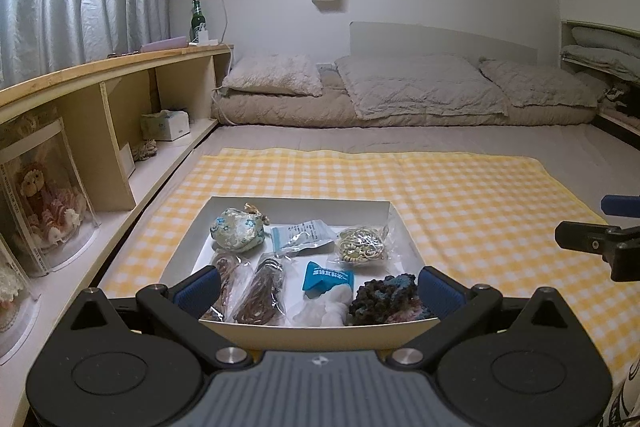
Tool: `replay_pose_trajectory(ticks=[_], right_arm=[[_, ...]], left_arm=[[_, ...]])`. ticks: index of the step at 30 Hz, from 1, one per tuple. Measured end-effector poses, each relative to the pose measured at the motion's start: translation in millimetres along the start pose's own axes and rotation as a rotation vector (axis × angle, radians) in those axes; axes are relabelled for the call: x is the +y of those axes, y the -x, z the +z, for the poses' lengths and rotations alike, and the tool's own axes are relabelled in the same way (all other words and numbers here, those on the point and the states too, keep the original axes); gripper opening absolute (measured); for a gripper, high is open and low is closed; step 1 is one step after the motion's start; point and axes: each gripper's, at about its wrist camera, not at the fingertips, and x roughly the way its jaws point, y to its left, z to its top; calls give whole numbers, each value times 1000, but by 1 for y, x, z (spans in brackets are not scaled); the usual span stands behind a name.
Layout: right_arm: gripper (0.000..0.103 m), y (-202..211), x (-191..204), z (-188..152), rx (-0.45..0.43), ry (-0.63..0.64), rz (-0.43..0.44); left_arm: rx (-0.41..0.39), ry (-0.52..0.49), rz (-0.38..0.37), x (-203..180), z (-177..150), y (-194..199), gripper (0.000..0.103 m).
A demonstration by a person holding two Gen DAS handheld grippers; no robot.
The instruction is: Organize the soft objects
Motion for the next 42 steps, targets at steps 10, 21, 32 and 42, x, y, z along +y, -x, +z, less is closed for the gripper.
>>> replay_pose_trajectory(ticks=[10,21,32,42], right_arm=[[103,1,3,-1,0,7,4],[103,2,5,-1,2,14,10],[103,1,5,-1,2,14,10],[103,1,4,-2,4,18,14]], left_arm=[[-2,3,0,-1,0,1,103],[1,-1,-12,-3,-1,2,103],[1,-1,-13,-3,-1,2,103],[2,-2,-9,-1,-2,3,103]])
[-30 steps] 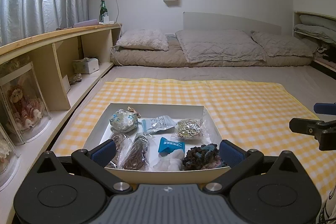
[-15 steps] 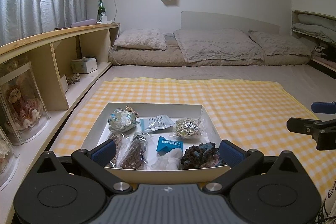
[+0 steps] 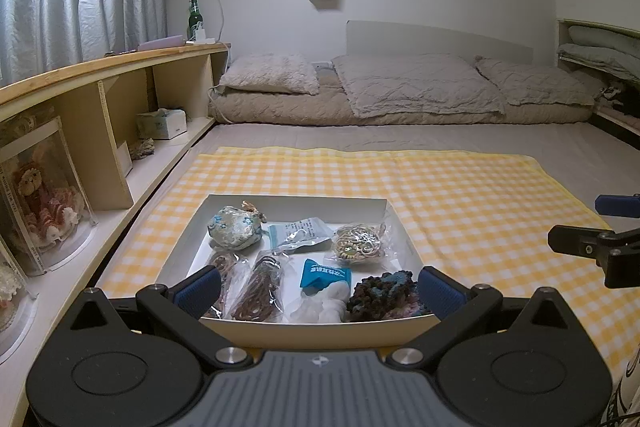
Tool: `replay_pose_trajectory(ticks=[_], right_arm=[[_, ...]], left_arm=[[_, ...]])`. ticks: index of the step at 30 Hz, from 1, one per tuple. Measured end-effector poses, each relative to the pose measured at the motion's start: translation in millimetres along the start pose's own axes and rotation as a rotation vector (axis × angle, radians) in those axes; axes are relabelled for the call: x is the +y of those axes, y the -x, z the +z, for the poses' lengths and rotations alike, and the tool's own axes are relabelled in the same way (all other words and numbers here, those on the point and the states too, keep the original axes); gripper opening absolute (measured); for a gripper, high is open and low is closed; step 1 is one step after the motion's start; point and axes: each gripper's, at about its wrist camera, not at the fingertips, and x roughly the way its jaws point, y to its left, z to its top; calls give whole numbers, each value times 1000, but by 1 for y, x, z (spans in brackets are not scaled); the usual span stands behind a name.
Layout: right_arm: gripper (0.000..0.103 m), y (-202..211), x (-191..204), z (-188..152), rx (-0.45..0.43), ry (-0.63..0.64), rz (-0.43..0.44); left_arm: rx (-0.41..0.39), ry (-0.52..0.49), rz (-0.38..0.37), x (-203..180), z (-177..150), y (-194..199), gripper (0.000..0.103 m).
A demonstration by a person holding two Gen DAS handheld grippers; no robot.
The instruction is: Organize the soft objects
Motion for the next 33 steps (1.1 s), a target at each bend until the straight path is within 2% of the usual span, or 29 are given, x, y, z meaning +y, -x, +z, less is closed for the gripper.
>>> replay_pose_trajectory(ticks=[33], right_arm=[[103,0,1,-1,2,3,3]], left_arm=[[-1,-7,16,4,0,1,103]])
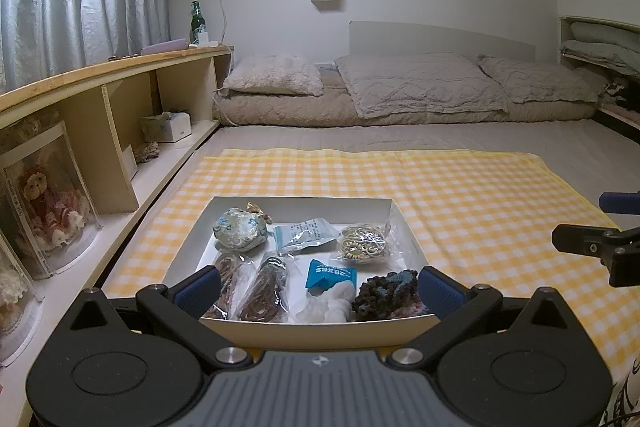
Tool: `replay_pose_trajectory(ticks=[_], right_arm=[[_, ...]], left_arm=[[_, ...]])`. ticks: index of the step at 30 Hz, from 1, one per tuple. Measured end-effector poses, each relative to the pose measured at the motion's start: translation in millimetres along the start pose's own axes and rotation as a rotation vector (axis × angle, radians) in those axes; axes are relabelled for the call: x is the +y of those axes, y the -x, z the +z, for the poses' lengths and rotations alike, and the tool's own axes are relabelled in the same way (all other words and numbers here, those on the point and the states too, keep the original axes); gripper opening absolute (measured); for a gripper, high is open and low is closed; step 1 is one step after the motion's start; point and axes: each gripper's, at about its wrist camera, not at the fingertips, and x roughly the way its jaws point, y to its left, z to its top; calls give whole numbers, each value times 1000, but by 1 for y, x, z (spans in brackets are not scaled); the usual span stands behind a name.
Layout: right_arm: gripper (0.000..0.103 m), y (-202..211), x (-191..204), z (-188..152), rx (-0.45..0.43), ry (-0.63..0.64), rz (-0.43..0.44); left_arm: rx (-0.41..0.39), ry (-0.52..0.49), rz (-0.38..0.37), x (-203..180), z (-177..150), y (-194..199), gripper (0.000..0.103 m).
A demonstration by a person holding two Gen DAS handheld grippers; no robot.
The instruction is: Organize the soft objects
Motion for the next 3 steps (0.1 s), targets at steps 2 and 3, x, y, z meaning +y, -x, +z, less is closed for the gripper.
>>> replay_pose_trajectory(ticks=[2,3], right_arm=[[103,0,0,0,0,0,0],[103,0,-1,0,0,0,1]], left_arm=[[2,1,2,0,1,0,103],[3,1,2,0,1,0,103]])
